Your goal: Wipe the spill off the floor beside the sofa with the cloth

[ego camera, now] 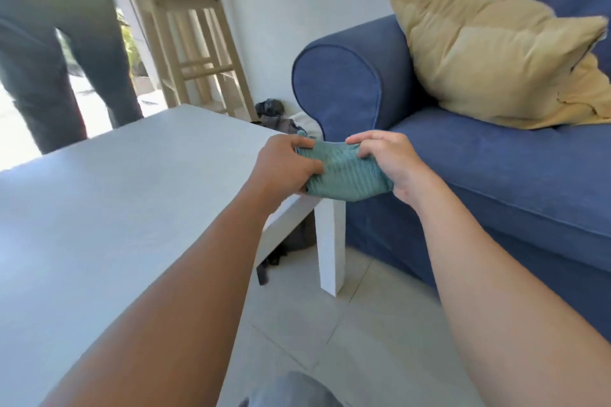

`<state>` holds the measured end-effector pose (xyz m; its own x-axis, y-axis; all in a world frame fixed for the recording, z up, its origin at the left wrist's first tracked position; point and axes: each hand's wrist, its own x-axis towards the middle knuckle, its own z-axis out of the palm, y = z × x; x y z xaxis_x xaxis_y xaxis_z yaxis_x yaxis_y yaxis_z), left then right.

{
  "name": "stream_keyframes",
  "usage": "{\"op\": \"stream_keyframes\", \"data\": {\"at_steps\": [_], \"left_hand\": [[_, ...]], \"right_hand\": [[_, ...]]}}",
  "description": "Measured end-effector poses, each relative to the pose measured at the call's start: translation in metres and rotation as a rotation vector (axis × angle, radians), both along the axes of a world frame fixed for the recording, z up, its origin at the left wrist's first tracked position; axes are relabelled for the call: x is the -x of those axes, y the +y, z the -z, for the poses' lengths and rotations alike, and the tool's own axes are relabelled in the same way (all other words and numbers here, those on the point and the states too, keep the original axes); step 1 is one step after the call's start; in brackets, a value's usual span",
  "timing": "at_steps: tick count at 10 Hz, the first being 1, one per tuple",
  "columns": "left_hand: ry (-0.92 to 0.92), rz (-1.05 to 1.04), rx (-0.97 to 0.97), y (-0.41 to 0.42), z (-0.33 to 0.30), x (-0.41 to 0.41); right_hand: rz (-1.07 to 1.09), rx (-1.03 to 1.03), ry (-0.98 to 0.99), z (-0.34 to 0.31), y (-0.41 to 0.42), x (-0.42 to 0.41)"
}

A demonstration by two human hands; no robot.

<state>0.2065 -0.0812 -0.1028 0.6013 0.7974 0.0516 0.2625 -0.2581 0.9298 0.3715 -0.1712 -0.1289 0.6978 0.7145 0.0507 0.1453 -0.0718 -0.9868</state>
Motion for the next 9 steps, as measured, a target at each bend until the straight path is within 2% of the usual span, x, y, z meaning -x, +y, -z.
{"op": "stream_keyframes", "data": {"at_steps": [1,2,4,5,6,7,9], "left_hand": [[0.036,-0.126,0.073,0.023,-0.018,0.054],[0.129,-0.250,0.113,0.041,-0.019,0.109],[0.289,-0.431,0.086,0.055,-0.017,0.182],[0.353,-0.435,0.103,0.055,-0.013,0.197],[0.475,-0.419,0.000,0.059,-0.007,0.200],[0.756,-0.424,-0.382,0.065,-0.001,0.199],[0.827,-0.383,-0.667,0.074,0.005,0.184]], "right_hand": [[-0.213,0.045,-0.104,-0.022,0.052,0.030],[-0.462,0.205,-0.233,-0.030,0.096,0.073],[-0.721,0.300,-0.379,-0.029,0.139,0.142],[-0.757,0.345,-0.492,-0.029,0.143,0.157],[-0.750,0.375,-0.618,-0.031,0.141,0.159],[-0.701,0.377,-0.722,-0.028,0.137,0.157],[-0.354,0.275,-0.850,-0.018,0.130,0.135]]}}
